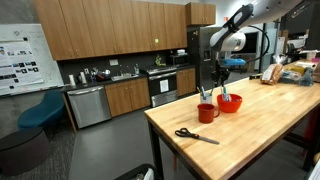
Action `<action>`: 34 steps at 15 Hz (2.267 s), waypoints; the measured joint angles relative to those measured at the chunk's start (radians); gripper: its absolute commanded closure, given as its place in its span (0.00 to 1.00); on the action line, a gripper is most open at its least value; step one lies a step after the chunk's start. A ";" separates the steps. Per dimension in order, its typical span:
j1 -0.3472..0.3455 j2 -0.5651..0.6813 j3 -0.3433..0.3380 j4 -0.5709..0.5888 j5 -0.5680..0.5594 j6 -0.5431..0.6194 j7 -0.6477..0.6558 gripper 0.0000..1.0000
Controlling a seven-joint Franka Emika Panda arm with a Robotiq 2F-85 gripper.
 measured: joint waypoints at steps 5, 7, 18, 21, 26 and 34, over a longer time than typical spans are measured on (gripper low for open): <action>0.012 -0.015 0.028 0.030 0.000 0.019 -0.001 0.00; 0.020 -0.018 0.041 0.043 0.000 0.016 -0.002 0.00; 0.044 0.076 0.085 0.171 0.000 -0.118 -0.002 0.00; 0.044 0.116 0.085 0.225 -0.004 -0.156 0.001 0.00; 0.043 0.180 0.085 0.309 -0.015 -0.238 0.013 0.00; 0.043 0.241 0.085 0.351 -0.016 -0.288 0.014 0.48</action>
